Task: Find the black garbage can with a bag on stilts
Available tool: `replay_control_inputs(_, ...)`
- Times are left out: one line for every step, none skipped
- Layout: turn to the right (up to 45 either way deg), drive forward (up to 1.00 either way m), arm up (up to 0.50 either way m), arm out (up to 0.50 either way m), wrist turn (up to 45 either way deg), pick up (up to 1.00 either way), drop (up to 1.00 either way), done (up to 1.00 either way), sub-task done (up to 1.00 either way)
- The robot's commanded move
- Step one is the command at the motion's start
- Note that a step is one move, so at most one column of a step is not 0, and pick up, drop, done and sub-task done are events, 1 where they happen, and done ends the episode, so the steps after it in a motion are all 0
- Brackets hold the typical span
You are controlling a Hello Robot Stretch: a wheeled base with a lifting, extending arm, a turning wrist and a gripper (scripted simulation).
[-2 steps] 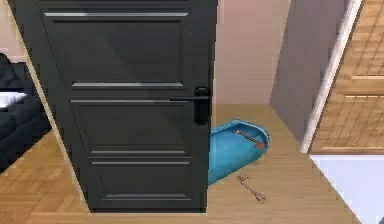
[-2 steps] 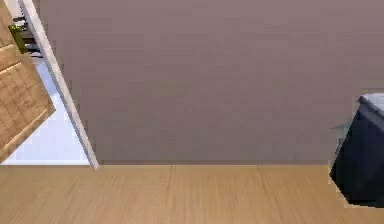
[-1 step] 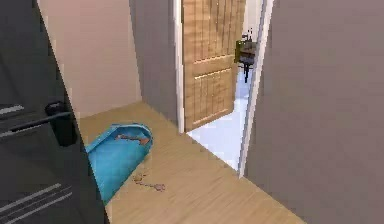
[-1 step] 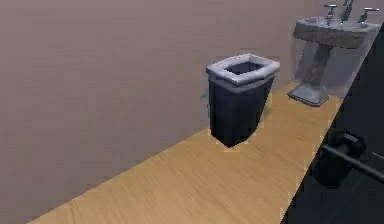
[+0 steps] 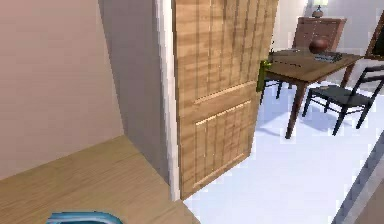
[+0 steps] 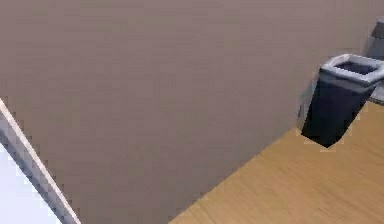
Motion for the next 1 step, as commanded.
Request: replay_control_inputs(6.0,0.0,0.0,0.0,0.0,0.0,0.0,0.0,0.0)
